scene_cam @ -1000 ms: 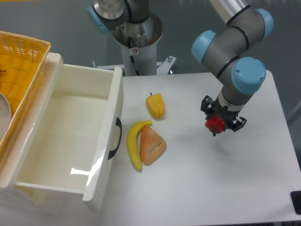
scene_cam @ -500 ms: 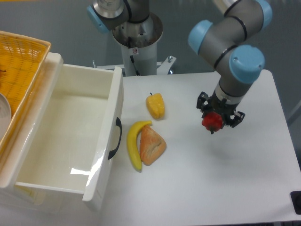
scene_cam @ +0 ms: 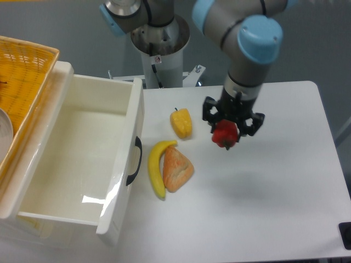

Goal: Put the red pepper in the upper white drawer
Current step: 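Carry the red pepper over the open white drawer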

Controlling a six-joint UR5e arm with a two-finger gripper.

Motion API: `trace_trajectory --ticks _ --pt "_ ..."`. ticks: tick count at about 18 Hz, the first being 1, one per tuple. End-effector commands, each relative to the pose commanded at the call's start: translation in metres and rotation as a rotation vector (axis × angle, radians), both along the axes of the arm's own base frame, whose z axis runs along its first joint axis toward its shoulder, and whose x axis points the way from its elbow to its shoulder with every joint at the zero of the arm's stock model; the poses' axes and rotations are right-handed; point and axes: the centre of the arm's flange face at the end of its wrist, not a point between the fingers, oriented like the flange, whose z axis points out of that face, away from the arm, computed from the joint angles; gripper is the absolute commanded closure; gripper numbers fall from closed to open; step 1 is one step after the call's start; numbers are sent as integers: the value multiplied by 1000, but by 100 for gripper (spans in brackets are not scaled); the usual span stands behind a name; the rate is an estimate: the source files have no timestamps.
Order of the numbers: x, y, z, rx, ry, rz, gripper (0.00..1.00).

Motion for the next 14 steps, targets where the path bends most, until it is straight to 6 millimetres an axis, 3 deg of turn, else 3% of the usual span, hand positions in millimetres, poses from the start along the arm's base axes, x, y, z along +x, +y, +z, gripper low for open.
trace_trajectory --ticks 4,7,11,14 --pt "46 8 41 68 17 26 100" --pt "81 27 53 86 25 -13 100" --pt "108 37 65 132 13 -59 100" --pt "140 52 69 144 15 -136 100"
